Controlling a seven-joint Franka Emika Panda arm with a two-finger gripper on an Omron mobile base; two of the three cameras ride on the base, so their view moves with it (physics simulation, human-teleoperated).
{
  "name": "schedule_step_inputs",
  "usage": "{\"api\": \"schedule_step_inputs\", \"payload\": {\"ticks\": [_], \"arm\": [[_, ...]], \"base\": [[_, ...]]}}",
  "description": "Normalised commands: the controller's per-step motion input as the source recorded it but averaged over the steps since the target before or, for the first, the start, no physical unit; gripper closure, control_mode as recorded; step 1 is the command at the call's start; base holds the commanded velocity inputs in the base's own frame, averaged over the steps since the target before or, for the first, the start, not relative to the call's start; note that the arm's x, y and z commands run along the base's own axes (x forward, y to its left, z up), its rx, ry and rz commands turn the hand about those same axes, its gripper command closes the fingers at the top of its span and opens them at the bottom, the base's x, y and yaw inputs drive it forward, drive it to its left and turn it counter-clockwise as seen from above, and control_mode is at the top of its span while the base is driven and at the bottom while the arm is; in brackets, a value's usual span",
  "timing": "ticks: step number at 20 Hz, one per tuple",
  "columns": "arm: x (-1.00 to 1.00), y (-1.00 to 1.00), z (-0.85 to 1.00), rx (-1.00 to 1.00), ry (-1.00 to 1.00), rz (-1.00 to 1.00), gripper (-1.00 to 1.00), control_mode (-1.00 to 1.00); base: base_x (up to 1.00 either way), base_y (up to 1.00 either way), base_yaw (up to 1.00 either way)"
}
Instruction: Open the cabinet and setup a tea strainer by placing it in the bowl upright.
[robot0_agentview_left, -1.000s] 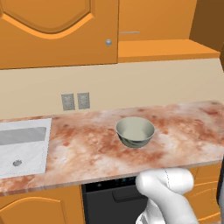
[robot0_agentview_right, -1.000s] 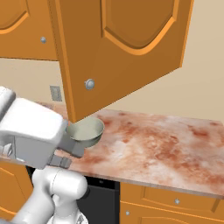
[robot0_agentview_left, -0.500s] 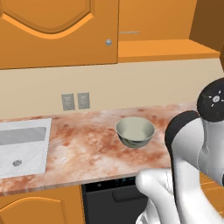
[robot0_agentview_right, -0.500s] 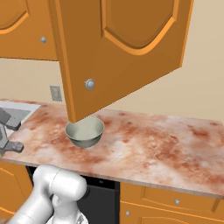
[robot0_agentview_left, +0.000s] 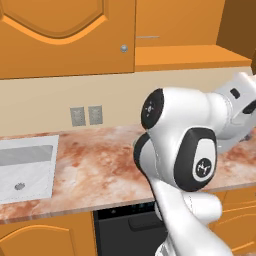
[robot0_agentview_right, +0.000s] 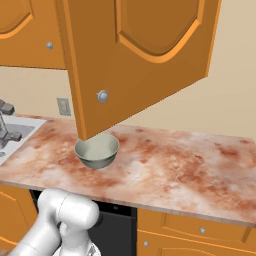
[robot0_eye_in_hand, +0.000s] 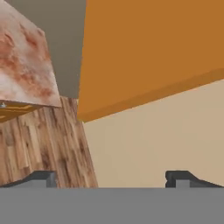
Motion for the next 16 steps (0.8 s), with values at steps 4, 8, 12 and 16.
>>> {"api": "schedule_step_inputs", "payload": {"ticks": [4,8,12,16], "arm": [[0.99,0.70,0.00,0.17,-0.16,0.13,-1.00,-1.00],[1.00,0.34,0.00,0.39,-0.13,0.13,-1.00,-1.00],[1.00,0.40,0.00,0.59,-0.12,0.24,-1.00,-1.00],[1.00,0.49,0.00,0.61,-0.09,0.28,-1.00,-1.00]], "base": [[0.00,0.00,0.00],[0.00,0.00,0.00],[0.00,0.00,0.00],[0.00,0.00,0.00]]}}
